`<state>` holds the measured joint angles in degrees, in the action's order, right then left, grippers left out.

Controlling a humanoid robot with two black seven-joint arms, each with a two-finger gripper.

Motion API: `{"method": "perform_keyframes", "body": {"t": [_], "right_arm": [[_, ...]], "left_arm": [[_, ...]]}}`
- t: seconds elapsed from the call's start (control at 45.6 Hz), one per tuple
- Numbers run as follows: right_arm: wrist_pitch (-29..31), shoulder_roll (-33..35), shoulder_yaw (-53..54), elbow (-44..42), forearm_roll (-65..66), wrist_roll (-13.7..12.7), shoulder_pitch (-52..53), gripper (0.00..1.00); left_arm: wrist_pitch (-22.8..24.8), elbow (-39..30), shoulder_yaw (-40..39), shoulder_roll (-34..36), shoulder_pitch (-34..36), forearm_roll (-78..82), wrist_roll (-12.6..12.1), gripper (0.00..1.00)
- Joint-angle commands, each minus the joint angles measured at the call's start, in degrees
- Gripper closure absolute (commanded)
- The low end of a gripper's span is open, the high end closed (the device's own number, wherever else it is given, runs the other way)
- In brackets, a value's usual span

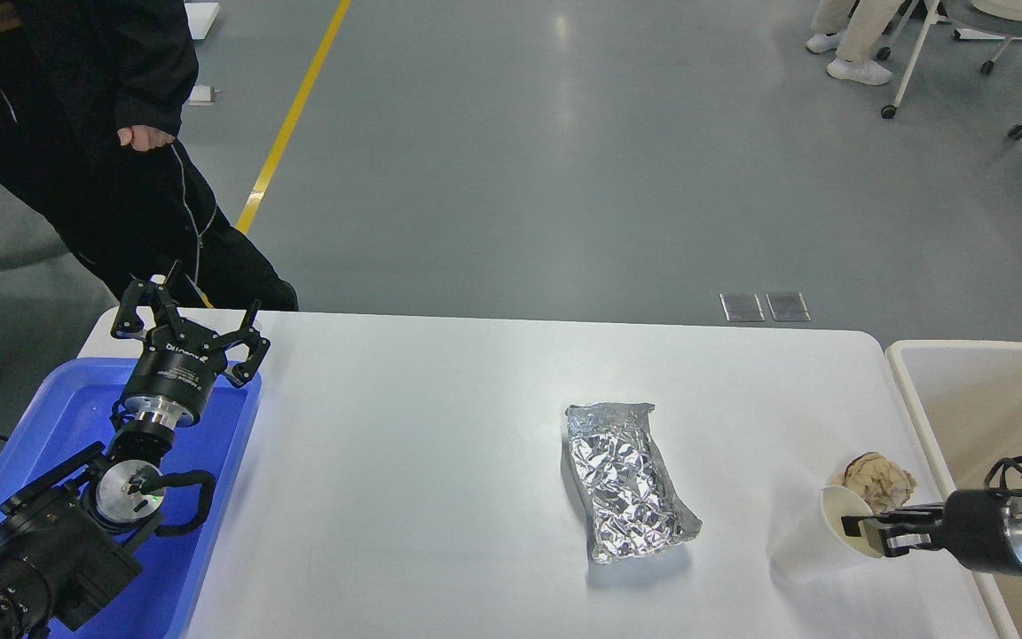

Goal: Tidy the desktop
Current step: 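Grasp the paper cup rim with the right gripper and lift, then carry the paper cup up and over the white bin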

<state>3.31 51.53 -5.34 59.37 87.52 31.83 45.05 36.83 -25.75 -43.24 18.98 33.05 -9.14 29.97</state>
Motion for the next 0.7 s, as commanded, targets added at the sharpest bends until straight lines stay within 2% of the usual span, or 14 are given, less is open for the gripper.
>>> {"method": "perform_keyframes", "body": {"t": [0.0, 0.132, 0.351, 0.68], "right_arm": [[-0.1, 1.0, 2.8, 1.2, -9.2, 1.0, 0.4, 1.00], [0.4, 3.8, 4.2, 4.9, -15.5, 3.7, 2.3, 1.00], [1.3, 8.2, 5.6, 10.9, -22.6, 4.2, 6.9, 1.00], [5.4, 11.0, 5.7, 8.2, -33.9, 4.4, 13.2, 1.00]], "left_arm": [[0.0, 0.0, 0.0, 0.0, 0.0, 0.0, 0.0, 0.00], [0.0, 0.0, 0.0, 0.0, 0.0, 0.0, 0.0, 0.00], [0.0, 0.0, 0.0, 0.0, 0.0, 0.0, 0.0, 0.00], [0.0, 0.0, 0.0, 0.0, 0.0, 0.0, 0.0, 0.00]]}}
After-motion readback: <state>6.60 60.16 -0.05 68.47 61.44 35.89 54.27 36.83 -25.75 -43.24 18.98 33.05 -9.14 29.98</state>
